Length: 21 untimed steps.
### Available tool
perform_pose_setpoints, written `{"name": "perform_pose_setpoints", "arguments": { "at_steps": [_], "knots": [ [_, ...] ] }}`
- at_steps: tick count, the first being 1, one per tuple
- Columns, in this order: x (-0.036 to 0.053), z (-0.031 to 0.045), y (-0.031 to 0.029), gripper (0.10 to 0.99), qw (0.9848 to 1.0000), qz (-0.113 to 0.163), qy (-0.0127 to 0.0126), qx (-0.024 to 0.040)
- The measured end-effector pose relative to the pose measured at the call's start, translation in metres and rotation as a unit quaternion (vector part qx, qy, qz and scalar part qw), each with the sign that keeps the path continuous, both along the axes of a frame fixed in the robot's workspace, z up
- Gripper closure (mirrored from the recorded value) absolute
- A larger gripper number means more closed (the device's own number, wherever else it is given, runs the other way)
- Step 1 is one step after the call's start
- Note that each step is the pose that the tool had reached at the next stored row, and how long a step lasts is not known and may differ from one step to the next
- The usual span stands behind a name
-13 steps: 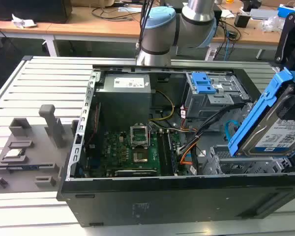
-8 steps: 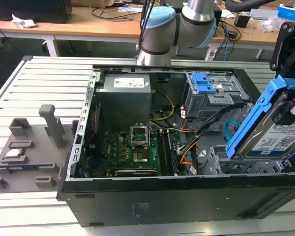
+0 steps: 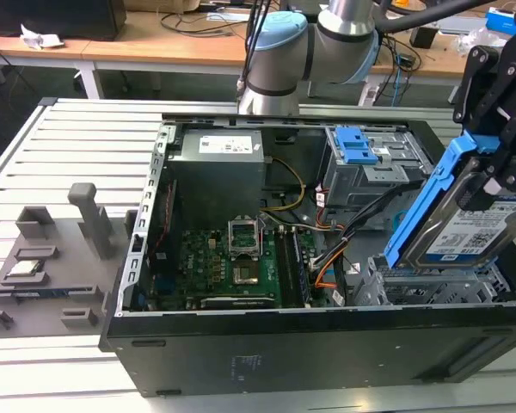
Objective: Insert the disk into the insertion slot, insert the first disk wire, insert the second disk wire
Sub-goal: 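Insert the disk into the insertion slot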
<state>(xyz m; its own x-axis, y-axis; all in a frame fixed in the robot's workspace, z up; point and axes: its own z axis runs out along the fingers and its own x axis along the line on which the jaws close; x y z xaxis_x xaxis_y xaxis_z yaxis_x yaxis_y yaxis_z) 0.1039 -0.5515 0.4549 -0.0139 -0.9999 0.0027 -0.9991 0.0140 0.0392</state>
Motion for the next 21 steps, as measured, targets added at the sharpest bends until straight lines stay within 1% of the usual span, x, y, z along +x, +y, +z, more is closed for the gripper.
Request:
{"name": "perform_pose_setpoints", "arguments": {
  "at_steps": [1, 3, 7, 9, 13, 15, 21],
  "knots": [
    [0.0000, -0.0011, 0.0010, 0.722, 1.0000, 0.001, 0.0000, 0.0000],
    [0.0002, -0.0065, 0.0035, 0.722, 1.0000, 0.002, 0.0001, 0.0001],
    [0.0002, -0.0125, 0.0042, 0.722, 1.0000, 0.002, 0.0001, 0.0000],
    [0.0003, -0.0159, 0.0055, 0.722, 1.0000, 0.002, 0.0001, 0.0000],
    [0.0002, -0.0195, 0.0059, 0.722, 1.0000, 0.002, 0.0000, -0.0001],
    [0.0002, -0.0231, 0.0061, 0.722, 1.0000, 0.002, 0.0001, 0.0000],
    [0.0002, -0.0295, 0.0061, 0.722, 1.0000, 0.002, 0.0001, 0.0001]
  ]
}}
